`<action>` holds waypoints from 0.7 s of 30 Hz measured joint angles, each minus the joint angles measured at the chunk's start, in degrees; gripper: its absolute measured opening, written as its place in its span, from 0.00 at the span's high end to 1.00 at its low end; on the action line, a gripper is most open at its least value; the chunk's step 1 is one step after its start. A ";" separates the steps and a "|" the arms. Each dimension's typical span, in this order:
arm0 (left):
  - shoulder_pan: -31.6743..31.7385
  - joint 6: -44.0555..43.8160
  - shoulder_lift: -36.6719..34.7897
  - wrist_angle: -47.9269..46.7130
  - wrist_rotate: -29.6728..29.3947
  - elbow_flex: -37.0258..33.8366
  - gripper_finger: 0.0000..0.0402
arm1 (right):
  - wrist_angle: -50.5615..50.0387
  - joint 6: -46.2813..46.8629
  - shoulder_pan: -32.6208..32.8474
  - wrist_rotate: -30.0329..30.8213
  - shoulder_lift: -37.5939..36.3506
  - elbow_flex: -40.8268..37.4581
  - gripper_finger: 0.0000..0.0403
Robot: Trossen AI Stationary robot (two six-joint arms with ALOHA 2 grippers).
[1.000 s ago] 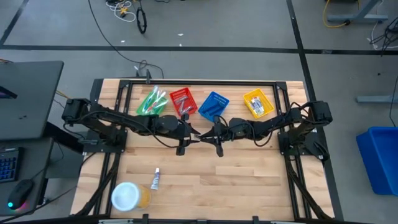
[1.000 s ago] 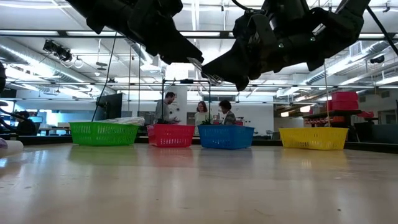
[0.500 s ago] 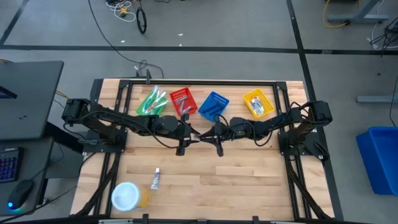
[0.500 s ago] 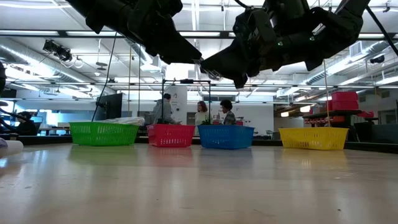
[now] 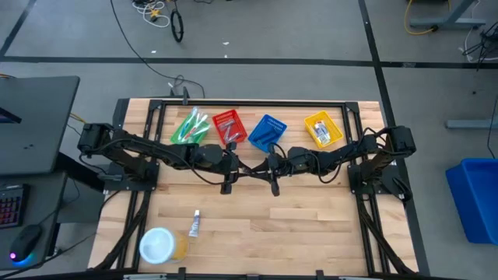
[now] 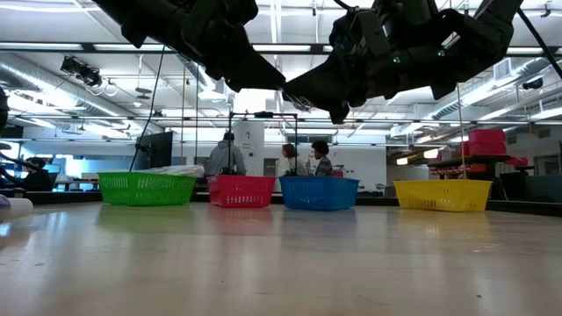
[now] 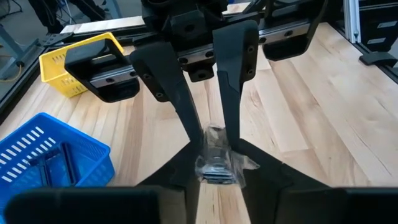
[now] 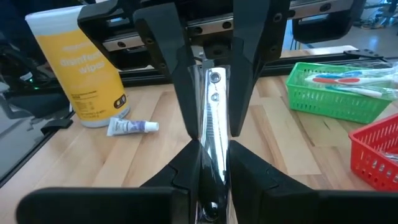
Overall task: Pick & Place Travel size toiletries
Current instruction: Put the nail cutter into the red basket
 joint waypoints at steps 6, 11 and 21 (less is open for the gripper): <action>0.00 -0.06 0.00 -0.08 0.00 0.00 0.82 | -0.03 -0.55 0.02 0.06 0.00 0.00 0.76; 0.00 -0.57 0.02 -0.32 -0.12 0.00 0.85 | -0.15 -0.55 -0.05 1.46 0.00 0.00 0.63; 0.46 -7.62 0.02 -7.61 -13.15 0.00 0.84 | -8.17 -0.57 0.16 14.69 -0.02 0.00 0.40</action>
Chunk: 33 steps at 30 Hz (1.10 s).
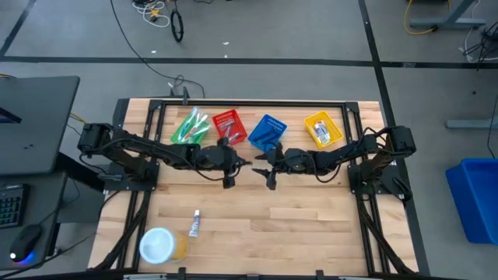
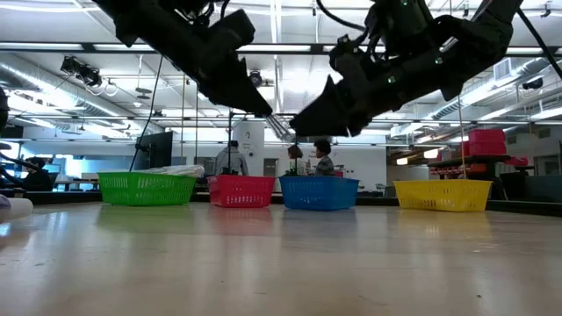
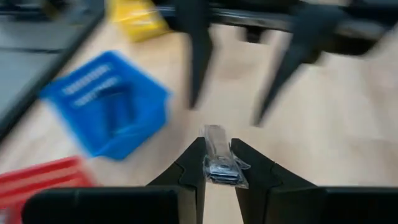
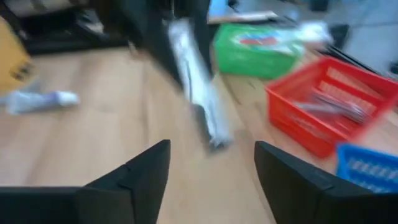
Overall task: Pick & Place Travel size toiletries
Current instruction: Put the nail cutter into the red basket
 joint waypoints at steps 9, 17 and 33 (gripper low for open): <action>10.59 -1.37 0.02 -2.24 -10.89 0.00 0.84 | -12.72 4.08 1.09 2.98 -0.02 0.00 0.35; 24.06 -4.24 1.03 -3.81 -0.74 -0.62 0.83 | -16.24 4.50 1.81 2.88 -0.02 0.00 0.40; 29.05 3.59 13.01 8.80 5.54 -0.95 0.71 | -16.72 4.52 1.78 2.82 -0.02 0.00 0.46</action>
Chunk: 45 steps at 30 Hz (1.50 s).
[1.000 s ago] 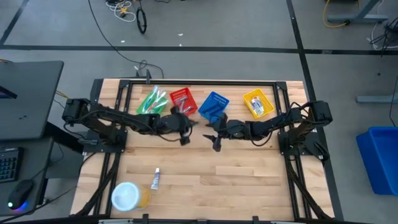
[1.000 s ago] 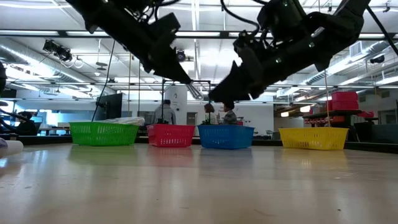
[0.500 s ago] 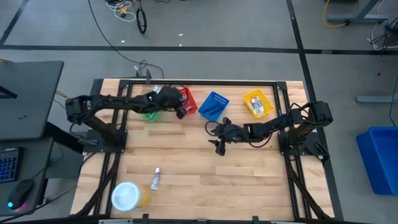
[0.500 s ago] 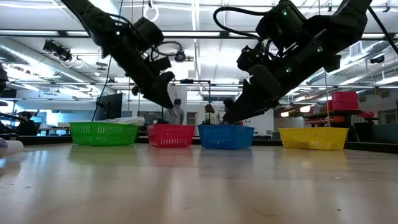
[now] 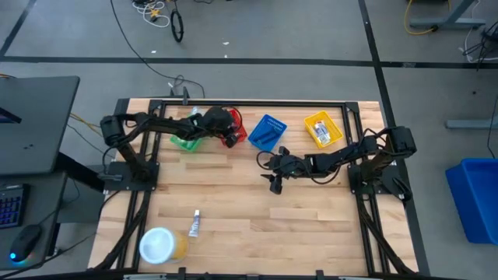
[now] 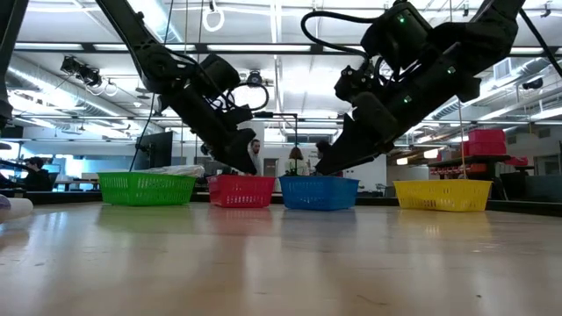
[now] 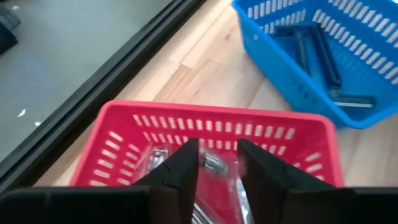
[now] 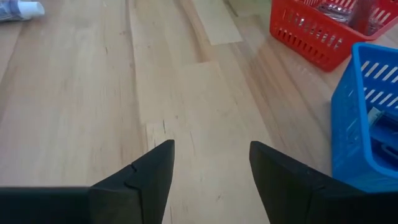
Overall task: Pick & Place Travel size toiletries
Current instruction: Put the nail cutter into the red basket, then put the toothpaste into the yellow basket
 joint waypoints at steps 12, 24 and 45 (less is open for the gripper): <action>-1.33 0.45 -4.46 -1.14 0.15 -0.01 0.52 | 0.02 2.49 0.00 -0.15 0.00 0.00 0.43; -20.11 -11.45 -21.16 -11.87 7.94 0.01 0.52 | 1.56 1.91 0.28 -5.88 0.00 0.00 0.38; -45.53 -82.22 -9.28 -64.23 9.26 19.38 0.55 | 10.02 -6.65 0.27 -5.86 0.00 -0.01 0.41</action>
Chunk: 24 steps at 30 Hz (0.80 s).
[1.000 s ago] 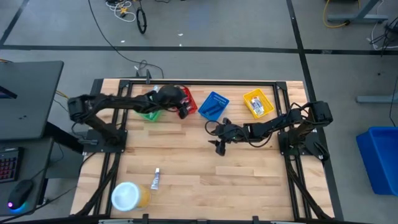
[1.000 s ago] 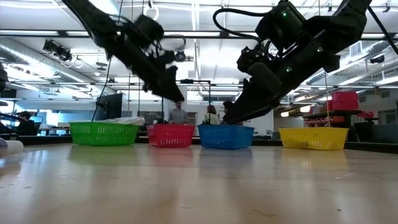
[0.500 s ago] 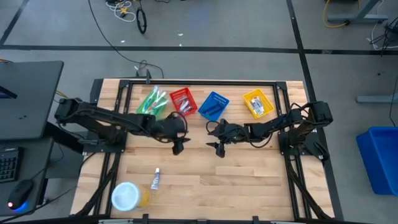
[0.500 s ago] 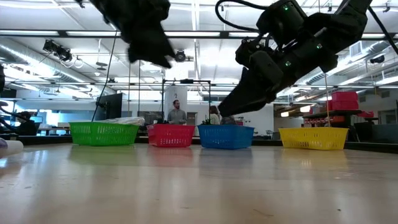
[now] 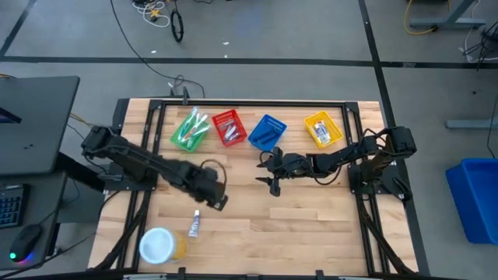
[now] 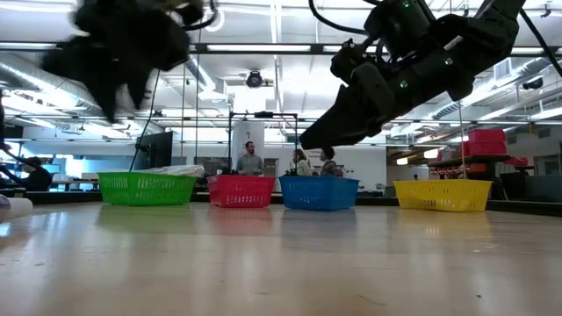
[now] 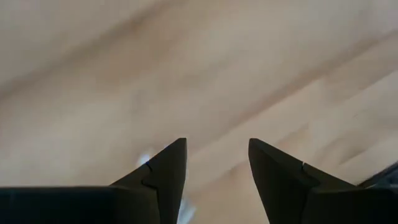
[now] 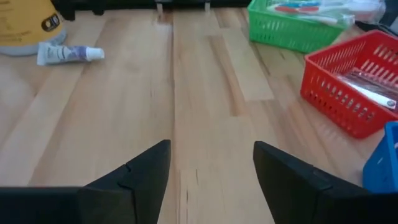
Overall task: Pick & Place Travel size toiletries
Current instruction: Put the toothpaste into the yellow basket
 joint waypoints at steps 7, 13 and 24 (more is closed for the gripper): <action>-7.20 -12.76 4.67 -0.92 4.91 -0.21 0.52 | 0.06 0.03 0.01 -1.64 0.00 -0.01 0.37; -10.59 -19.04 8.38 -1.60 6.16 -0.20 0.50 | -0.10 0.08 0.01 -1.62 0.00 -0.01 0.36; -11.32 -20.36 16.51 0.06 8.36 -0.21 0.50 | 0.21 0.67 0.09 -1.64 0.00 -0.01 0.40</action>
